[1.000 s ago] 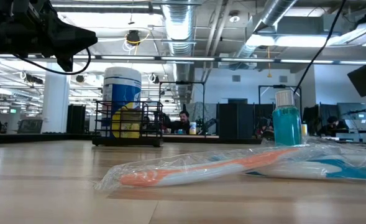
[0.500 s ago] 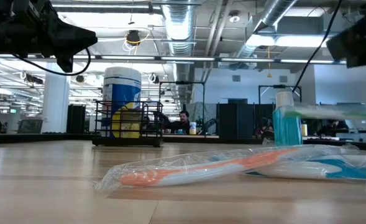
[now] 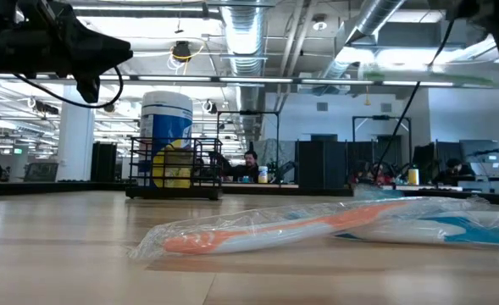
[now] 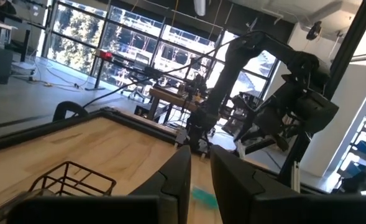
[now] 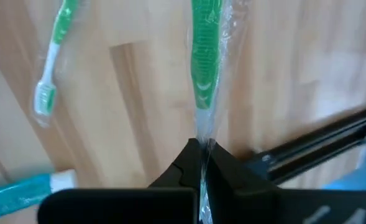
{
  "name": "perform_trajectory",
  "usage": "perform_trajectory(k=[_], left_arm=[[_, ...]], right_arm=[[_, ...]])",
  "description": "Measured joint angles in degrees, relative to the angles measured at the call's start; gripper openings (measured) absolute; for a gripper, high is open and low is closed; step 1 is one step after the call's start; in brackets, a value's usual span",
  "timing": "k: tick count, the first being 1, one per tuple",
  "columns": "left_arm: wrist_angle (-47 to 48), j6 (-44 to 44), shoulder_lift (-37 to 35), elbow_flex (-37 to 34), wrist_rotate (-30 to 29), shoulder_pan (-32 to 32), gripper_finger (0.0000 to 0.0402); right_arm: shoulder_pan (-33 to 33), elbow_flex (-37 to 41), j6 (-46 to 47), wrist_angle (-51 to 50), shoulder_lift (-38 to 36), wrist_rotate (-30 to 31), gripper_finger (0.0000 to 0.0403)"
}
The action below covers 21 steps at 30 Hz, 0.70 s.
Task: Pick & Place toothbrushing station
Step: Put the green toothbrush into the wire organizer
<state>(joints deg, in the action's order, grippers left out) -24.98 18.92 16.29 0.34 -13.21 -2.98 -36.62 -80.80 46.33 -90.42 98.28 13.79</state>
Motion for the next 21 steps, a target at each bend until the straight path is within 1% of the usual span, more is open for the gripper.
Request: perform_trajectory(k=[4,9,12,16,21], left_arm=[[-0.48,0.66,0.00,0.01,0.00,0.02,0.0057],[-1.58,2.90,0.43,0.01,0.01,0.01,0.0057],[-3.22,4.14,1.85,0.02,0.57,0.02,0.0057],[-8.65,6.84,6.04,0.02,2.88,0.02,0.0057],[-16.38,10.17,14.56,0.01,3.64,0.02,0.0057]], right_arm=[[0.59,-2.72,-3.18,0.43,-0.02,4.22,0.0000],[1.63,-3.64,-6.22,0.41,-0.04,7.09,0.0000],[2.71,-3.64,-7.97,0.42,-0.04,7.38,0.0000],[3.89,-3.64,-10.61,0.40,-0.04,9.61,0.0000],[4.98,-3.64,-12.95,0.40,-0.04,11.88,0.0000]])
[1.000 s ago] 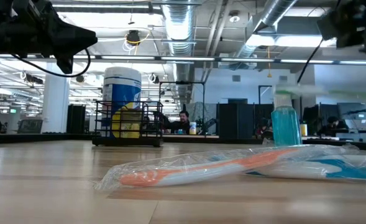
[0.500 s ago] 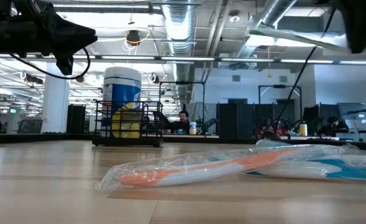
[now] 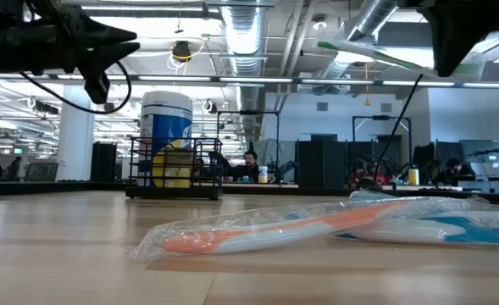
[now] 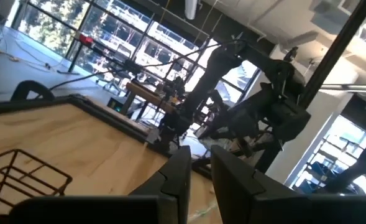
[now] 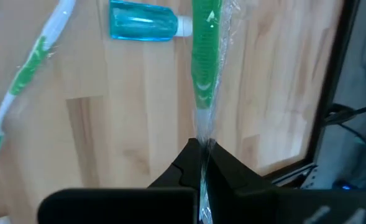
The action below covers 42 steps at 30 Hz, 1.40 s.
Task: Pick & Place toothbrushing station
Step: Put the green toothbrush into the wire organizer
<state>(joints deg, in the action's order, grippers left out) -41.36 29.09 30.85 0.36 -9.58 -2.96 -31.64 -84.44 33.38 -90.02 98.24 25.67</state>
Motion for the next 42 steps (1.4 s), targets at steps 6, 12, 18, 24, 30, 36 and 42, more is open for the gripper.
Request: perform_trajectory(k=[6,12,18,24,30,36,42], left_arm=[[-6.18,4.16,12.89,2.78,0.63,0.00,0.0057],[-6.54,4.32,25.90,12.13,4.76,0.60,0.0057],[-6.59,7.16,36.96,21.84,15.51,4.12,0.0057],[-6.48,11.91,48.05,31.17,26.46,7.65,0.0057],[-6.27,17.33,58.04,39.01,35.79,10.47,0.0057],[-6.34,20.95,63.84,44.34,41.40,11.86,0.0057],[-6.19,23.33,65.39,46.57,44.02,12.07,0.0058]], right_arm=[[0.33,0.00,-3.13,0.01,0.00,3.16,0.0000],[0.33,0.00,-5.27,0.00,0.00,7.10,0.0000],[0.31,0.00,-7.62,0.00,0.02,9.80,0.0000],[0.32,0.00,-10.07,0.00,0.01,12.60,0.0000],[0.31,0.00,-11.97,0.07,0.02,13.66,0.0000],[0.29,-0.07,-16.03,0.53,0.55,16.55,0.0000],[0.28,-1.14,-17.98,0.62,0.55,19.82,0.0000]])
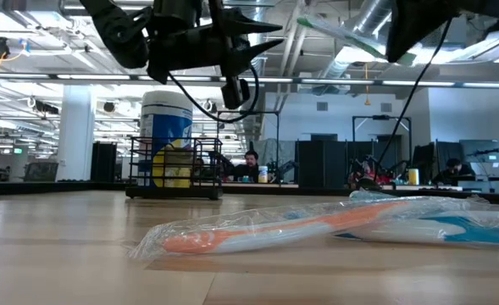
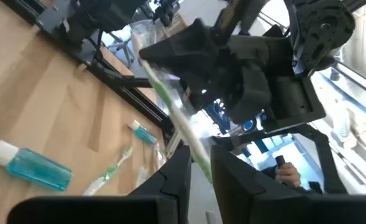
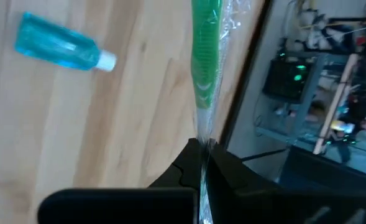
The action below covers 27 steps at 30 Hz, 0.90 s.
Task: Pick & Place toothbrushing station
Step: Put the green toothbrush into the wire organizer
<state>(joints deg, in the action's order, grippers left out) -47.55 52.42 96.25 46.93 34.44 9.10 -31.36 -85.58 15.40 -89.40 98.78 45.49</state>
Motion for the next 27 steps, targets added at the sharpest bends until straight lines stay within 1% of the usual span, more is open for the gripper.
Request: perform_trajectory(k=[2,5,12,17,20,23,25,27], left_arm=[[-0.11,1.12,-0.04,0.10,0.10,0.00,0.0061],[-0.04,3.85,-0.04,0.10,1.85,0.00,0.0075],[0.00,5.89,-0.04,0.10,2.67,-0.13,0.0123],[0.04,8.04,-0.04,0.10,2.93,-0.59,0.0157],[0.05,8.16,-0.04,0.08,3.94,-1.19,0.0171],[0.17,8.27,-0.04,0.08,4.59,-1.72,0.0179],[0.19,8.28,-0.04,0.08,4.66,-1.75,0.0181],[0.17,8.28,-0.04,0.08,4.79,-1.77,0.0182]], right_arm=[[0.03,-0.80,-1.69,0.04,0.00,0.55,0.0000],[0.02,-2.03,-4.65,0.57,0.00,2.58,0.0000],[0.13,-3.32,-14.12,6.22,0.00,5.29,0.0000],[0.99,-3.47,-21.10,8.22,2.82,10.55,0.0000],[2.05,-6.24,-21.93,6.78,6.10,14.43,0.0000],[2.75,-10.66,-21.99,3.88,9.79,17.45,0.0000],[3.06,-14.23,-22.03,2.19,11.94,18.94,0.0000],[3.08,-17.05,-22.06,-0.39,13.86,19.16,0.0000]])
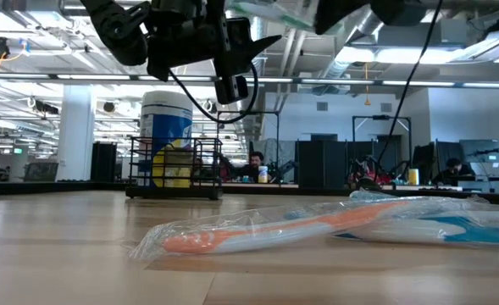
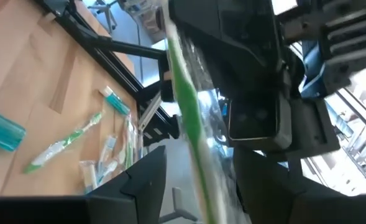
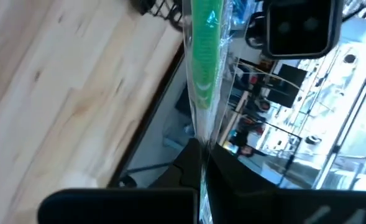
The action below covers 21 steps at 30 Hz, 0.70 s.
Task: Pick & Place toothbrushing station
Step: Put the green toothbrush into the wire organizer
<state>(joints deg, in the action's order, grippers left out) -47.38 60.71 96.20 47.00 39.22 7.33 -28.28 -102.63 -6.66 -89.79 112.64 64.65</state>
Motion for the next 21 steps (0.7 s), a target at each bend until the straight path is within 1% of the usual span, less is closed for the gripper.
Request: perform_trajectory(k=[2,6,13,17,21], left_arm=[[-0.15,0.02,-0.02,0.00,0.24,0.00,0.0182],[-0.17,0.02,-0.04,0.00,0.33,0.00,0.0182],[-0.39,-0.24,-0.04,0.00,1.33,-0.66,0.0181],[-0.77,-0.28,-0.05,0.00,1.38,-0.72,0.0181],[-1.48,-0.39,-0.17,-0.02,1.38,-0.70,0.0181]], right_arm=[[0.01,-2.25,-0.83,-0.08,2.13,0.88,0.0000],[-0.23,-4.60,-4.27,-0.20,4.57,4.99,0.0000],[-0.19,-4.69,-5.39,0.71,4.85,9.09,0.0000],[-0.21,-4.67,-5.63,1.19,4.89,9.93,0.0000],[-0.21,-4.67,-7.89,4.48,4.89,10.18,0.0000]])
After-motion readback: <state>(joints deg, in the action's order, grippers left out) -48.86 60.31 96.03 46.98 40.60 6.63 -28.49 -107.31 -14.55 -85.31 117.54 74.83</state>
